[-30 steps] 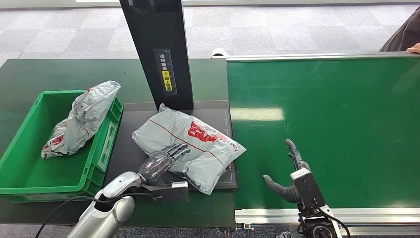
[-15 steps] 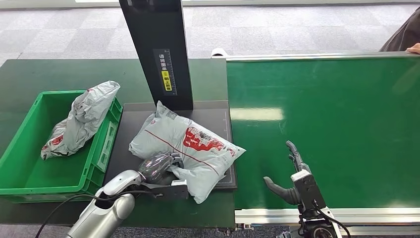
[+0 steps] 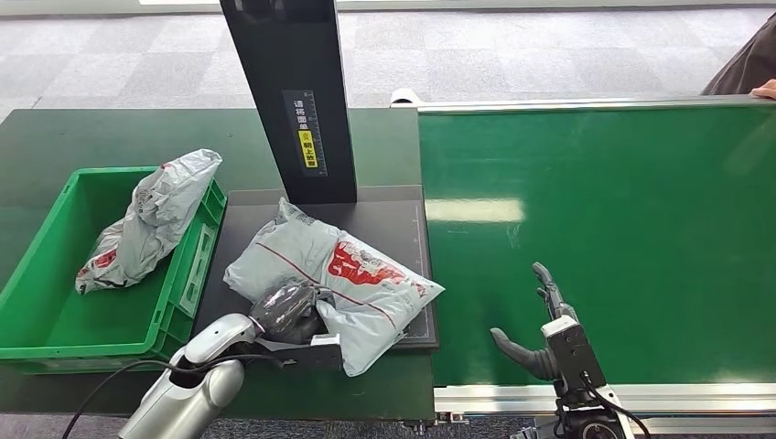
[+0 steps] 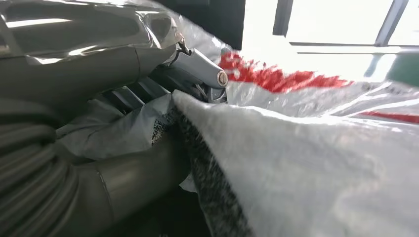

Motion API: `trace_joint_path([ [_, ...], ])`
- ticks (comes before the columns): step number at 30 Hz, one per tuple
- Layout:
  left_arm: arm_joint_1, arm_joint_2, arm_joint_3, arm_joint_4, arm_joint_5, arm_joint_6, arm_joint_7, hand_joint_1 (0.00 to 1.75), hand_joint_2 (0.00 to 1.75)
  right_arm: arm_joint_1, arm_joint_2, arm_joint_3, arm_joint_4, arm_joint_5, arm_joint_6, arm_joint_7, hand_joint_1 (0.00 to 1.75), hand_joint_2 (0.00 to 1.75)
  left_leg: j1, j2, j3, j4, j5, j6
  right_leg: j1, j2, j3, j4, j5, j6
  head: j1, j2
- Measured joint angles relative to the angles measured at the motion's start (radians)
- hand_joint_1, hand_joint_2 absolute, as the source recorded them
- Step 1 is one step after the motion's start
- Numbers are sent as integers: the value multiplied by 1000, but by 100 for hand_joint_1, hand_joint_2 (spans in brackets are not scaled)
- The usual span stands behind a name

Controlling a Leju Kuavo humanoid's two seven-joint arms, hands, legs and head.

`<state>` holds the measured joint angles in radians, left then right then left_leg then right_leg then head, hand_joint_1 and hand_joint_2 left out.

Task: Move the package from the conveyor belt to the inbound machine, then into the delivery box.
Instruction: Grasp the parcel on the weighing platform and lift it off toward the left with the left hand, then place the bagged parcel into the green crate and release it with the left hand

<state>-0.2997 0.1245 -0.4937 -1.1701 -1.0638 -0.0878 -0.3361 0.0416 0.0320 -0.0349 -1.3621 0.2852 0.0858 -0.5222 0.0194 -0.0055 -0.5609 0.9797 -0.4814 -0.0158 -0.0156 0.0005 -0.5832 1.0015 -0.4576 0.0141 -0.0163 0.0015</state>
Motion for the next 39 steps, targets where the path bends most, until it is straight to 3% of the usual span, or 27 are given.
trace_joint_path([
  [8,17,-13,42,-81,43,84,-73,175,175,8,0,-8,-2,-5,0,0,0,175,0,0,0,0,0,0,0,0,0,0,0,0,0,0],
  [22,73,-13,97,-255,72,405,-210,175,175,39,-1,-23,-26,-23,0,-4,0,175,0,0,-2,0,0,0,0,0,-2,0,0,0,0,0],
  [32,118,-23,266,-385,254,559,-273,175,175,68,1,-34,-60,-24,-2,-5,0,175,0,0,-2,0,0,0,0,0,-2,0,0,0,0,0],
  [39,134,-34,417,-417,347,616,-292,175,175,69,2,-34,-60,-28,-6,-5,0,175,0,0,-2,0,0,0,0,0,-2,0,0,0,0,0],
])
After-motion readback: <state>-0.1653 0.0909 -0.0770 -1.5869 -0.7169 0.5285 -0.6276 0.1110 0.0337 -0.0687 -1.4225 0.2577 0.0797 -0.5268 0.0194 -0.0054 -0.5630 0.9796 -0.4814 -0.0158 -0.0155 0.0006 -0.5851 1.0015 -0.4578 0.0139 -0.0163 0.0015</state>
